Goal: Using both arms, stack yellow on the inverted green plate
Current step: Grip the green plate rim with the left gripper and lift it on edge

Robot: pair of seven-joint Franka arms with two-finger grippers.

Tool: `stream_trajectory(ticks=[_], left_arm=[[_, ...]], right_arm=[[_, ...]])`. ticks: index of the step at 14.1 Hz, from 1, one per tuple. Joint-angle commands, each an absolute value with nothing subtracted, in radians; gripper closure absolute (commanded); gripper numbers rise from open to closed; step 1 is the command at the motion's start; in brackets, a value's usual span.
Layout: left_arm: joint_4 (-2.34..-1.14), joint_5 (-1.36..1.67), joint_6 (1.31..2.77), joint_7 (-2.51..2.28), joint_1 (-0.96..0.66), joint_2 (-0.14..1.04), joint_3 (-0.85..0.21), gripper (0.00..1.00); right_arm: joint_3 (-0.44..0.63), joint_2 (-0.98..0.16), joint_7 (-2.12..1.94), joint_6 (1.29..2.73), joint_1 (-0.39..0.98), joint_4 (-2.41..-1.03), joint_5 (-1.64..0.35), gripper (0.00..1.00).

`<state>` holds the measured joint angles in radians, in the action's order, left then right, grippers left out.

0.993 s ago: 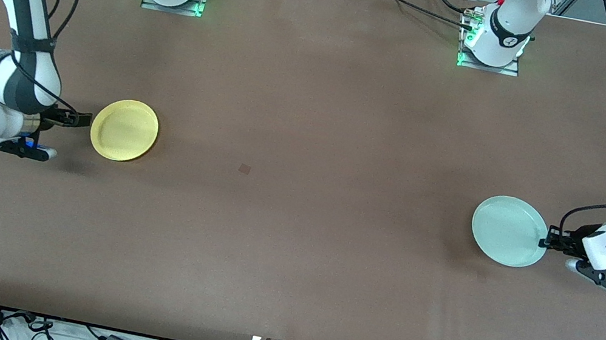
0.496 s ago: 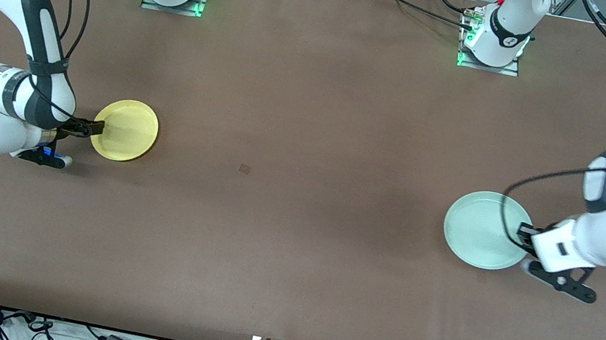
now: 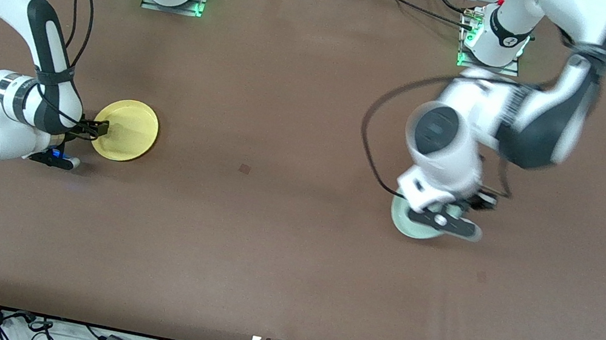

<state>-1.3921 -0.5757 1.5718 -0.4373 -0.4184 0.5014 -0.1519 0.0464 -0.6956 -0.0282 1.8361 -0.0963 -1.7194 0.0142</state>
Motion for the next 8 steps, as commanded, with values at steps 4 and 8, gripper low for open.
stream_trajectory(ticks=[4, 8], left_arm=[[-1.374, -0.849, 1.393, -0.681, -0.679, 0.58, -0.126, 0.99], [-1.332, -0.98, 1.307, -0.788, -0.814, 0.701, -0.12, 0.99]], right_arm=[[0.034, -0.699, -0.021, 1.809, -0.11, -1.715, 0.002, 1.0], [0.034, -0.681, -0.037, 1.778, -0.115, -1.697, -0.029, 1.0]])
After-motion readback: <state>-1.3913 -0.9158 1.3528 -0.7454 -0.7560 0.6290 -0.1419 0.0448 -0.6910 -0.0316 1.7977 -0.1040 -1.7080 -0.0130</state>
